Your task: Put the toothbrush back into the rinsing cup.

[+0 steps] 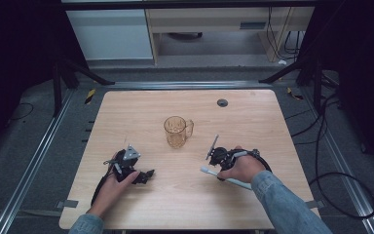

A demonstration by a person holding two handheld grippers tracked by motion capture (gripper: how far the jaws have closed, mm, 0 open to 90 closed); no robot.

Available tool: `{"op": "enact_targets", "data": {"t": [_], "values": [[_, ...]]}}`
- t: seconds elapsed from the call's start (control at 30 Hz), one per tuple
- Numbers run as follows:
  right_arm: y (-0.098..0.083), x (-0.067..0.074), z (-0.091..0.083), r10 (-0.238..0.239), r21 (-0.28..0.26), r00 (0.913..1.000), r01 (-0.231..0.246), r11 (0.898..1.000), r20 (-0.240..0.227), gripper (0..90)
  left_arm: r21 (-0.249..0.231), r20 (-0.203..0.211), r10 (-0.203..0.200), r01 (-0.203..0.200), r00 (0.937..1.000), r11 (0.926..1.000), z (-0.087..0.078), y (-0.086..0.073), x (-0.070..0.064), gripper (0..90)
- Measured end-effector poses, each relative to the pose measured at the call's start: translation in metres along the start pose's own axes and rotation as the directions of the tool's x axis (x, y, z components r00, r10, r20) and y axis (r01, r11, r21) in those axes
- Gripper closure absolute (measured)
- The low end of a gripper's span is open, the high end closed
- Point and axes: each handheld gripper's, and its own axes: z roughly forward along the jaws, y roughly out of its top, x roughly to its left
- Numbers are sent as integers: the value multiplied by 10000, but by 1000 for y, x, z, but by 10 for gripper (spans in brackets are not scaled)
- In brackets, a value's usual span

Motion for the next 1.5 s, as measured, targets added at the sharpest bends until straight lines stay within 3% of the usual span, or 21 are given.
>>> {"op": "enact_targets", "data": {"t": [0.97,1.5], "values": [[4,-6,10,-49,631,9996,67,9980,-289,696,-10,2,-1,1,10000,10000,0,0,0,0],[5,-9,11,27,701,9995,-6,9975,-306,709,-6,-2,0,0,10000,10000,0,0,0,0]]}}
